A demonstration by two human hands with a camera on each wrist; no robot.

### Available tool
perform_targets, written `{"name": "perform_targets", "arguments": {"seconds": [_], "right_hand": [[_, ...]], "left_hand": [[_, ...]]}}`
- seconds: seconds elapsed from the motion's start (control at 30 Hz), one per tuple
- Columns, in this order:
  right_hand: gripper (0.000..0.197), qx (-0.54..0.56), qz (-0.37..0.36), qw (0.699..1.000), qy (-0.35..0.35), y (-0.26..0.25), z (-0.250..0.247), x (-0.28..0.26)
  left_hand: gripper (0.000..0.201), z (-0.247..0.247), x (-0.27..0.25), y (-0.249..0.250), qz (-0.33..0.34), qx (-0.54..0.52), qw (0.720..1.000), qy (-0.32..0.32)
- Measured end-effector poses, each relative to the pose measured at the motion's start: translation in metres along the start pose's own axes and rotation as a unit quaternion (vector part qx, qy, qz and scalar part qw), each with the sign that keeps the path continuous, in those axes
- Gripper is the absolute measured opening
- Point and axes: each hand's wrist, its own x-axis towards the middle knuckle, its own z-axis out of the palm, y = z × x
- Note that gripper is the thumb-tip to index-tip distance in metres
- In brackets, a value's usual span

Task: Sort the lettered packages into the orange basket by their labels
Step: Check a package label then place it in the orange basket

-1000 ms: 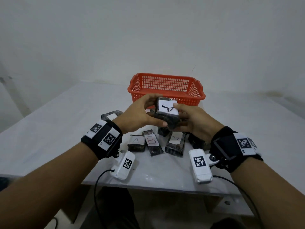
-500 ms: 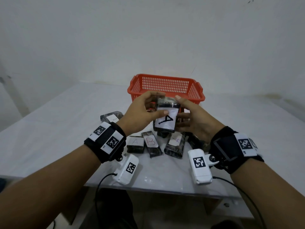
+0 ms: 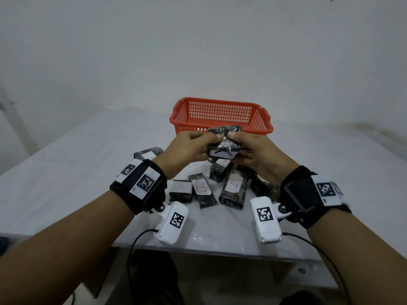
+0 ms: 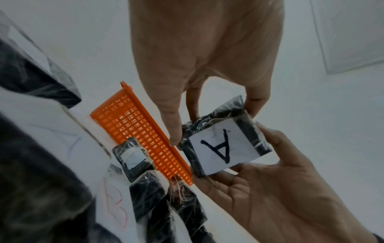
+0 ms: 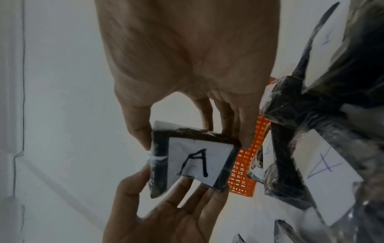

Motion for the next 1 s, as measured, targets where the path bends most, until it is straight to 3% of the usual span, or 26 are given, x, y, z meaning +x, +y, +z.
{"name": "perform_targets", "arguments": {"seconds": [0.1, 0.27, 0.37, 0.5, 0.67, 0.83, 1.0], "right_hand": [[0.013, 0.027, 0.012, 1.0, 0.001, 0.0, 0.002, 0.0], [0.013, 0.034, 0.008, 0.999, 0.012, -0.001, -0.001, 0.003], [0.012, 0.018, -0.001, 1.0, -0.018, -0.002, -0.001, 0.002], [0.032, -0.026, -0.013, 0.999, -0.043, 0.001, 0.002, 0.005], [0.023, -0.025, -0.017, 0.999, -0.038, 0.001, 0.0, 0.005], [0.014, -0.016, -0.014, 1.0, -0.007, 0.001, -0.002, 0.007], [0.044, -0.001, -0.026, 0.999, -0.026, 0.001, -0.009, 0.008]], "left_hand": [[0.017, -0.001, 0.001, 0.002, 0.001, -0.012, 1.0, 0.009], [0.026, -0.001, -0.004, 0.007, -0.005, -0.045, 0.998, -0.037], [0.023, -0.002, -0.003, 0.007, 0.002, -0.037, 0.999, -0.009], [0.024, -0.001, -0.003, 0.006, 0.003, -0.028, 1.0, -0.003], [0.03, -0.001, -0.003, 0.006, -0.001, -0.041, 0.999, -0.019], [0.022, 0.001, -0.002, 0.005, -0.015, -0.049, 0.998, -0.034], [0.035, 0.002, 0.005, 0.007, -0.039, -0.104, 0.994, 0.001]]}}
